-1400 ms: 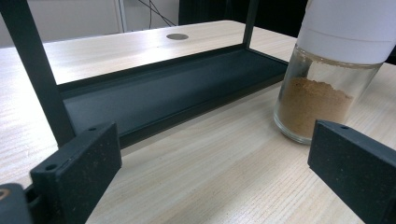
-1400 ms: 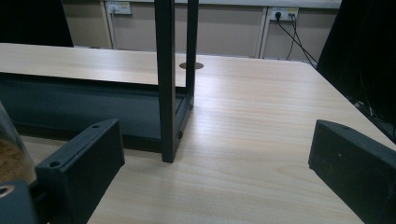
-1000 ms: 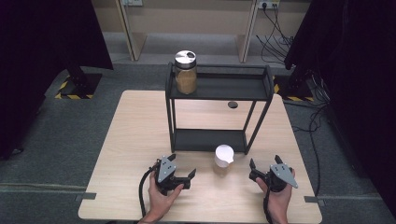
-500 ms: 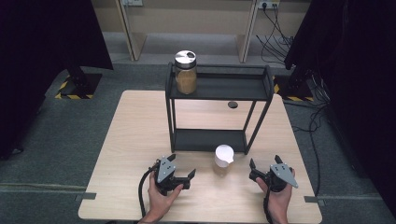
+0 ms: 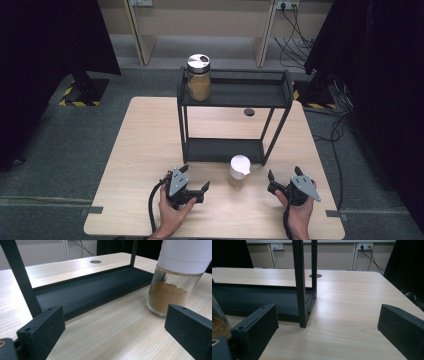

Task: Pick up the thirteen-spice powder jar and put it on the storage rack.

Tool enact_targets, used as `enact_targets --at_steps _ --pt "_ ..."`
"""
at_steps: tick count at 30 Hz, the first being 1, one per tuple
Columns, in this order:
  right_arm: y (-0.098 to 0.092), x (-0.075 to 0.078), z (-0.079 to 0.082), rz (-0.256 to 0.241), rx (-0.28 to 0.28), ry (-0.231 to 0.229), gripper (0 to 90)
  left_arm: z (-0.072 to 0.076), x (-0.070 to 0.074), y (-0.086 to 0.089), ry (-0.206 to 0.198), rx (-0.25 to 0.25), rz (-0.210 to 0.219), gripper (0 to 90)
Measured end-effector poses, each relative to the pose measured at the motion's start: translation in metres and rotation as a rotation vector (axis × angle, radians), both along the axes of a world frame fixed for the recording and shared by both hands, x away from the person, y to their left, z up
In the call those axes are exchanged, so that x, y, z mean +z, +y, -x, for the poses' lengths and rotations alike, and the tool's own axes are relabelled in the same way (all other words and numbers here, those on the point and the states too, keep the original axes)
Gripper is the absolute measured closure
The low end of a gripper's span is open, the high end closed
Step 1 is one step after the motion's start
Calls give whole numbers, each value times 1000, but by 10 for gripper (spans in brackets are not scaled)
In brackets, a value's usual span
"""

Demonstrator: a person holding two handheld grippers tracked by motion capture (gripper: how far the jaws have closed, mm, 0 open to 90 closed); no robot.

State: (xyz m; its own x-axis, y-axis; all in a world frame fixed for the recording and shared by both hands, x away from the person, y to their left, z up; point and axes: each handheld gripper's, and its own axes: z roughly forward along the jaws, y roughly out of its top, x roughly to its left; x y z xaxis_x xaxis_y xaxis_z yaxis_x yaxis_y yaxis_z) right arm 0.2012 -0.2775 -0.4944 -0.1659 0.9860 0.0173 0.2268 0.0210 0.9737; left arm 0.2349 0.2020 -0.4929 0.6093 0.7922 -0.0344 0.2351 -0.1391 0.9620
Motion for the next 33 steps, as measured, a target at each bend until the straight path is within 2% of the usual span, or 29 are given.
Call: enact_targets --at_steps 3,4,6,10,15,26,33 --pt "-2 1 1 -26 1 -4 31 0 0 0 -1 1 1 26" --pt "-4 6 5 -45 22 -40 33 0 0 0 2 2 0 26" --pt "-6 12 9 -69 51 -81 34 0 0 0 3 1 1 26" --pt "-6 22 16 -86 142 -141 34 0 0 0 1 2 -1 26" --pt "0 29 18 -82 251 -172 34 0 0 0 3 3 1 26" --pt "25 33 10 -35 361 -162 37 0 1 -1 2 1 -4 30" --pt "43 30 -3 -2 381 -136 46 0 1 -1 1 0 -7 30"
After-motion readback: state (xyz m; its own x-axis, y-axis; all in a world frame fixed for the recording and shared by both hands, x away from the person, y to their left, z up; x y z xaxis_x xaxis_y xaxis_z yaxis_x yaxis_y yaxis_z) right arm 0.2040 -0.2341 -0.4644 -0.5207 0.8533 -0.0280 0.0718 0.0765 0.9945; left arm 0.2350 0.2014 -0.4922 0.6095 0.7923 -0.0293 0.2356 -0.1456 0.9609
